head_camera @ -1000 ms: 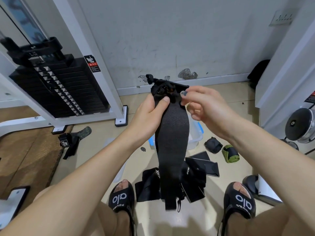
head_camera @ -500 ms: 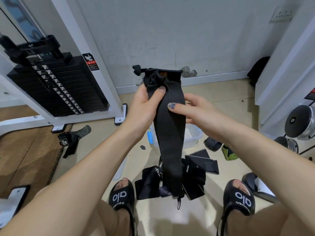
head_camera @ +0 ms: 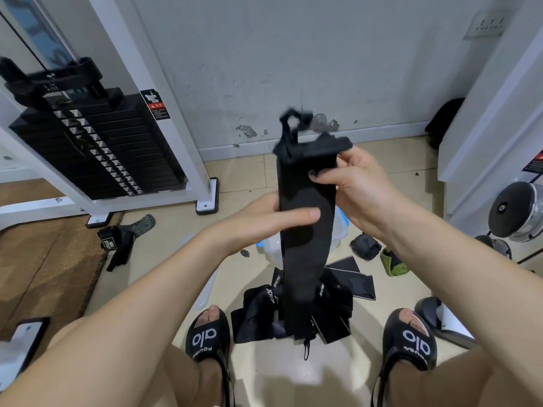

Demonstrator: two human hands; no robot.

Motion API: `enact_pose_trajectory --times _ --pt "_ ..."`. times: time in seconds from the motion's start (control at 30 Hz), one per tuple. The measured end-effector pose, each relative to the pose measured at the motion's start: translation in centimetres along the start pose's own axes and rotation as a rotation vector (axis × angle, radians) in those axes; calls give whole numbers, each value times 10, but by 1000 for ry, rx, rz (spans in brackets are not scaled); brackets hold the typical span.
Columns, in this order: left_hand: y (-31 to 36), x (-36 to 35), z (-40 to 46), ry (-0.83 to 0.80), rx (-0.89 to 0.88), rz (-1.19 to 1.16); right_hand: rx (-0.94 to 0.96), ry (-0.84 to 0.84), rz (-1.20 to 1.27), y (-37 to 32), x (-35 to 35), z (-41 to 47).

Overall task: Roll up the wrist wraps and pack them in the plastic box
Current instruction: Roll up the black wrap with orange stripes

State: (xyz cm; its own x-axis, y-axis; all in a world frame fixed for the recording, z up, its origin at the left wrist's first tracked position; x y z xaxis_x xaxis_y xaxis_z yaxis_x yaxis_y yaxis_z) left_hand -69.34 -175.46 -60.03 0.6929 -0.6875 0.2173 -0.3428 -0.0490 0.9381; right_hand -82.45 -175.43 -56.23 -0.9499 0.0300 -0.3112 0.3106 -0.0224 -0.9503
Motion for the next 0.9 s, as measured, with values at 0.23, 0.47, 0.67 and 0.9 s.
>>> enact_pose_trajectory --times 0.23,0.47,0.67,0.9 --pt "-23 -2 8 63 40 45 55 -22 55 -16 0 0" --pt "-10 -3 9 106 -37 -34 -107 -31 -111 -4 10 4" --pt "-8 -3 3 59 -22 9 -164 4 -145 13 10 2" --pt "-9 -15 -7 -32 92 11 -180 -15 -77 16 7 3"
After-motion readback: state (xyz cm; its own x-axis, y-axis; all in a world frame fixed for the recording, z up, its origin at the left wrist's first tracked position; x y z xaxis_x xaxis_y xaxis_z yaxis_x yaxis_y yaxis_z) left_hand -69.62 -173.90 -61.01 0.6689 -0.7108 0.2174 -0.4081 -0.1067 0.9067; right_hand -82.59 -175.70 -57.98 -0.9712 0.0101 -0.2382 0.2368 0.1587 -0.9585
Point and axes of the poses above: each hand's wrist, its own z-axis towards the middle knuckle, its own x-axis out of the back of the hand, y = z × x, the point moved 8 cm from there along z, towards the middle knuckle, and after that the axes turned 1 degree about y, right-handed, at the moved point
